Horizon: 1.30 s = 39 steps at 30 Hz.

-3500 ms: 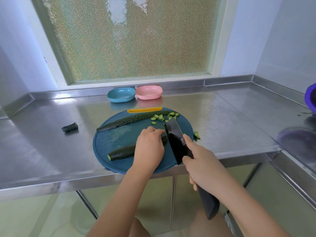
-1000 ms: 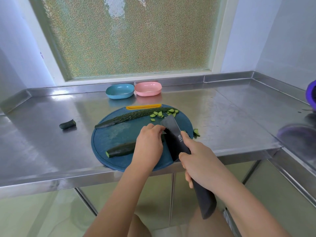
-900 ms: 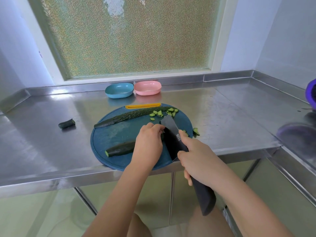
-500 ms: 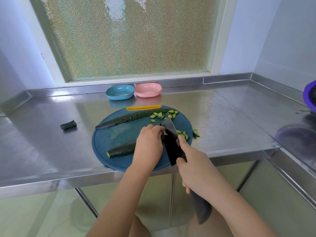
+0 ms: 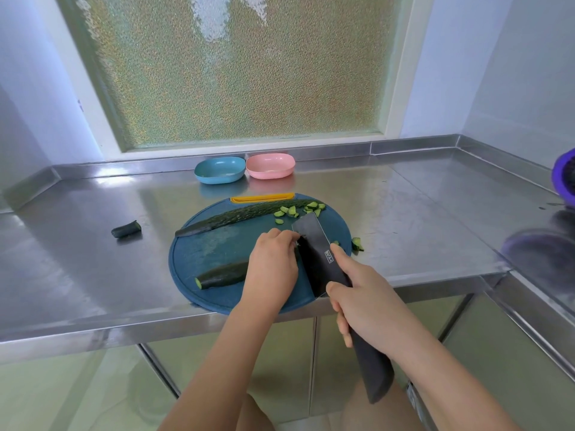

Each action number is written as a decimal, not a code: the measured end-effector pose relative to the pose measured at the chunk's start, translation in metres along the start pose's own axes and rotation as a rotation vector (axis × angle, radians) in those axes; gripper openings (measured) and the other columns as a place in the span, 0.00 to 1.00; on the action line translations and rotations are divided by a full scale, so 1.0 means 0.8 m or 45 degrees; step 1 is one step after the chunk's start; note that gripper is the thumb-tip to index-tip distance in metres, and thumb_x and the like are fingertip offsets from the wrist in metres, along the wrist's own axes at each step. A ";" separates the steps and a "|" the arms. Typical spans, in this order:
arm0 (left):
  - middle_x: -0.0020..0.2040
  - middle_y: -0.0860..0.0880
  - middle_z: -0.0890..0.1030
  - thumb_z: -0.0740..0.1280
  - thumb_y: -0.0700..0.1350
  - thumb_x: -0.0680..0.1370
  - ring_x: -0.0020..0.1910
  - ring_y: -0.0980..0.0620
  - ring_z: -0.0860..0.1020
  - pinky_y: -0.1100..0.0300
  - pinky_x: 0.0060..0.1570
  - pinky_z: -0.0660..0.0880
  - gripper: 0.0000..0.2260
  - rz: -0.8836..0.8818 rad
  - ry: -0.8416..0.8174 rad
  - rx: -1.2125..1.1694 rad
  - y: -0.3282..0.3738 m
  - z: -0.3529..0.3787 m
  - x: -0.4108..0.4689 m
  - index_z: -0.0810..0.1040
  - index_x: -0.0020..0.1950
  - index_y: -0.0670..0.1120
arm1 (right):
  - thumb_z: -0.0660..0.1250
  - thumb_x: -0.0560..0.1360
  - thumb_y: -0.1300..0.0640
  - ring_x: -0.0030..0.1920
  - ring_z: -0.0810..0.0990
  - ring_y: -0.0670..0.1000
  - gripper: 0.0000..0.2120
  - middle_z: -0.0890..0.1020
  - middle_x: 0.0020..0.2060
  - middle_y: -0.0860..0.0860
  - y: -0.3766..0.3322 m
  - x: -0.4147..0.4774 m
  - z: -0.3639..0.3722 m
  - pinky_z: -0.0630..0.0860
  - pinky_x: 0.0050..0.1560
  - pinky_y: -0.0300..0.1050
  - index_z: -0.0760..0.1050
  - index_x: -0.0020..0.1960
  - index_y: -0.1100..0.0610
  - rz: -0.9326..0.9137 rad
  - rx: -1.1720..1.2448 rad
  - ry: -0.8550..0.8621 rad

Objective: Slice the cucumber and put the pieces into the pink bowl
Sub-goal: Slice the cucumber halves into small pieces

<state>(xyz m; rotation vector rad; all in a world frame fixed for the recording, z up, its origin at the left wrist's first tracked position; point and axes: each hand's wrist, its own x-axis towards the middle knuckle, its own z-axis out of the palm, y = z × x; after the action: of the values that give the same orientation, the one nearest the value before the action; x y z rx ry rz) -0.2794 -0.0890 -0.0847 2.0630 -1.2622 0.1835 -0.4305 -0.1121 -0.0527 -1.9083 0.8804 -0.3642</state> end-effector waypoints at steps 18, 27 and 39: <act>0.53 0.46 0.75 0.58 0.40 0.80 0.49 0.49 0.75 0.64 0.46 0.68 0.13 -0.018 0.013 0.001 0.002 -0.002 0.001 0.77 0.61 0.45 | 0.53 0.78 0.62 0.21 0.73 0.48 0.33 0.76 0.32 0.52 -0.004 0.003 -0.002 0.80 0.33 0.45 0.47 0.77 0.38 0.034 -0.091 -0.040; 0.53 0.46 0.75 0.58 0.38 0.80 0.48 0.49 0.76 0.66 0.43 0.65 0.12 -0.044 -0.019 -0.015 0.002 -0.004 0.003 0.78 0.59 0.44 | 0.52 0.80 0.61 0.25 0.75 0.50 0.33 0.78 0.43 0.58 -0.012 0.004 0.019 0.77 0.29 0.40 0.39 0.78 0.42 0.078 -0.305 -0.057; 0.55 0.49 0.77 0.64 0.50 0.78 0.55 0.48 0.75 0.53 0.56 0.72 0.13 -0.018 -0.166 0.154 -0.032 -0.041 -0.014 0.77 0.61 0.50 | 0.52 0.80 0.60 0.26 0.76 0.50 0.33 0.78 0.47 0.59 -0.009 -0.001 0.016 0.80 0.32 0.43 0.40 0.77 0.41 0.092 -0.289 -0.020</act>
<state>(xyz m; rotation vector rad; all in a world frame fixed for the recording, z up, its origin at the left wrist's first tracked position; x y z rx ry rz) -0.2569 -0.0530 -0.0778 2.2178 -1.3433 0.1227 -0.4203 -0.1011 -0.0525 -2.0768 1.0125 -0.2127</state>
